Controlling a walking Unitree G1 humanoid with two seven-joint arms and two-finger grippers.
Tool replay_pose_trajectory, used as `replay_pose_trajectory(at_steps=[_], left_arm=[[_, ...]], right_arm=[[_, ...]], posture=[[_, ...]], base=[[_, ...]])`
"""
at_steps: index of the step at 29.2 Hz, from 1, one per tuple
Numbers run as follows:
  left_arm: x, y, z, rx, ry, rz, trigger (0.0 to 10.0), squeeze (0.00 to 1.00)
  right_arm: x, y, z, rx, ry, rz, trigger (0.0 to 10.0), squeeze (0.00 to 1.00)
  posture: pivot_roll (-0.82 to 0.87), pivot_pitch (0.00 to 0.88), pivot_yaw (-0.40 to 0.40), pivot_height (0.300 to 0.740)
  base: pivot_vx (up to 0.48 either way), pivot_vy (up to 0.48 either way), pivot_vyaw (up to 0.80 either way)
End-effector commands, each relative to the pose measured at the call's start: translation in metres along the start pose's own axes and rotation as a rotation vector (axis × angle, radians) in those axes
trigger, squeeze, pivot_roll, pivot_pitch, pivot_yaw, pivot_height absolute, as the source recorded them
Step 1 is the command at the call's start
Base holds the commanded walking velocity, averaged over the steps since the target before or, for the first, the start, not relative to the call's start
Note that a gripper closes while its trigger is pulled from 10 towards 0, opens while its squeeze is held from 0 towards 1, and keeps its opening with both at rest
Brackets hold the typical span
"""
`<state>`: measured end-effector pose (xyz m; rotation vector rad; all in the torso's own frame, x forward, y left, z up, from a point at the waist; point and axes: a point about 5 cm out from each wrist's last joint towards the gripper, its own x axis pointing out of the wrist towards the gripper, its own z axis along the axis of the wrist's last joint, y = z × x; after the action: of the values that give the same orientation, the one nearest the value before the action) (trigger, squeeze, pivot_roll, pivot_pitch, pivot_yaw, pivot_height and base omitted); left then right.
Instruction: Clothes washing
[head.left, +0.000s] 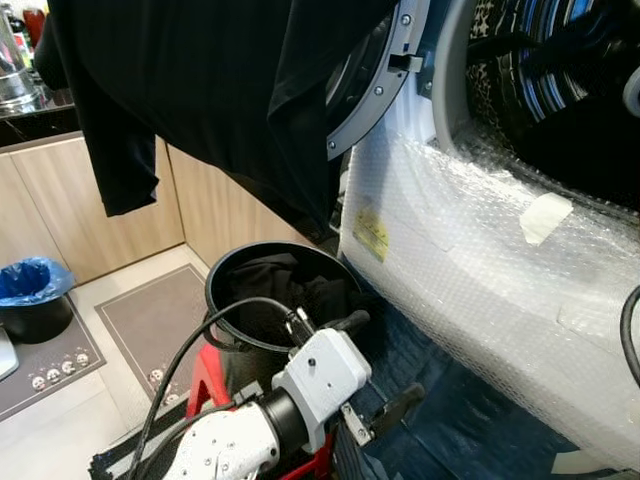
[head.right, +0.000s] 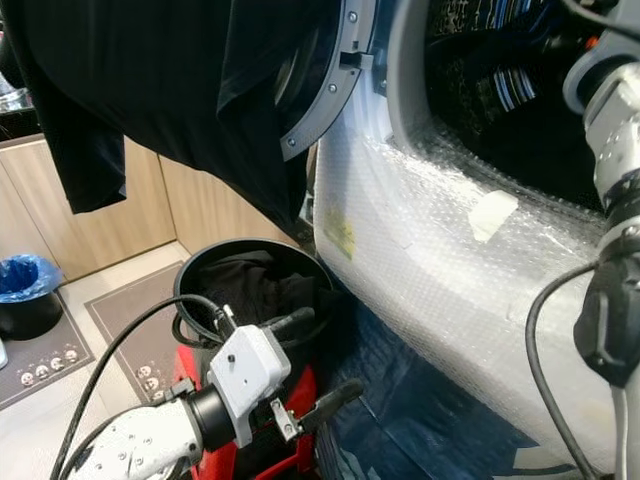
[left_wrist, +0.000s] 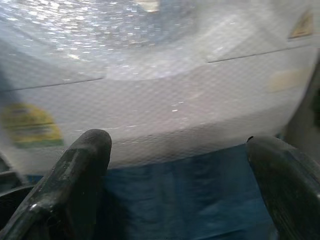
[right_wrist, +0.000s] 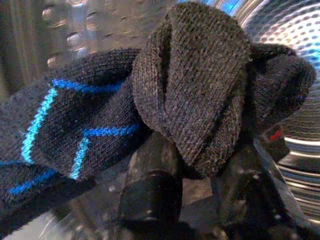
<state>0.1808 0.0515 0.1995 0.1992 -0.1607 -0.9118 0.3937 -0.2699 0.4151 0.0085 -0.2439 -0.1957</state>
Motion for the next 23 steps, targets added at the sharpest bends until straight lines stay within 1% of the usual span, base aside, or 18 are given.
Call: replay_pose_trajectory(at_steps=[1,2,4,8,10,14,17,18,21,22,23], left_arm=[[-0.001,-0.004,0.004,0.001,-0.004,0.001,10.0,0.0],[-0.001,-0.006,0.004,-0.007,-0.002,0.005,10.0,0.0],[-0.002,-0.008,0.004,-0.015,0.002,0.011,10.0,0.0],[-0.002,-0.009,0.005,-0.019,0.006,0.023,10.0,0.0],[-0.003,-0.009,0.005,-0.021,0.011,0.032,10.0,0.0],[-0.003,-0.01,0.005,-0.022,0.014,0.035,10.0,0.0],[-0.005,-0.011,0.006,-0.032,0.021,0.051,10.0,0.0],[-0.005,-0.011,0.005,-0.033,0.023,0.054,10.0,0.0],[-0.005,-0.011,0.006,-0.035,0.026,0.059,10.0,0.0],[-0.005,-0.011,0.006,-0.037,0.026,0.062,10.0,0.0],[-0.005,-0.011,0.006,-0.037,0.026,0.062,10.0,0.0]], right_arm=[[0.0,0.001,0.007,0.015,-0.013,-0.06,10.0,0.0],[0.0,0.001,0.009,-0.036,-0.018,-0.123,10.0,0.0],[0.001,0.003,0.009,0.023,-0.013,-0.167,10.0,0.0],[0.0,0.006,0.008,-0.001,-0.008,-0.3,10.0,0.0],[0.0,0.006,0.007,0.018,-0.003,-0.345,10.0,0.0],[-0.001,0.006,0.007,0.024,0.0,-0.361,10.0,0.0],[-0.005,-0.013,0.002,-0.019,0.006,-0.523,10.0,0.0],[-0.006,-0.018,0.002,-0.035,0.004,-0.555,10.0,0.0],[-0.008,-0.028,-0.001,-0.08,0.0,-0.589,10.0,0.0],[-0.01,-0.037,-0.005,-0.088,0.008,-0.629,10.0,0.0],[-0.01,-0.037,-0.005,-0.088,0.008,-0.629,10.0,0.0]], posture=[[0.05,0.059,-0.187,0.74],[0.06,0.065,-0.19,0.74],[0.06,0.07,-0.192,0.74],[0.07,0.086,-0.194,0.74],[0.07,0.088,-0.194,0.74],[0.07,0.088,-0.194,0.74],[0.08,0.102,-0.201,0.74],[0.08,0.102,-0.202,0.74],[0.08,0.108,-0.203,0.74],[0.08,0.111,-0.202,0.74],[0.08,0.111,-0.202,0.74]], base=[[0.0,0.0,0.0],[0.0,0.0,0.0],[0.0,0.0,0.0],[0.0,0.0,0.0],[0.0,0.0,0.0],[0.0,0.0,0.0],[0.0,0.0,0.0],[0.0,0.0,0.0],[0.0,0.0,0.0],[0.0,0.0,0.0],[0.0,0.0,0.0]])
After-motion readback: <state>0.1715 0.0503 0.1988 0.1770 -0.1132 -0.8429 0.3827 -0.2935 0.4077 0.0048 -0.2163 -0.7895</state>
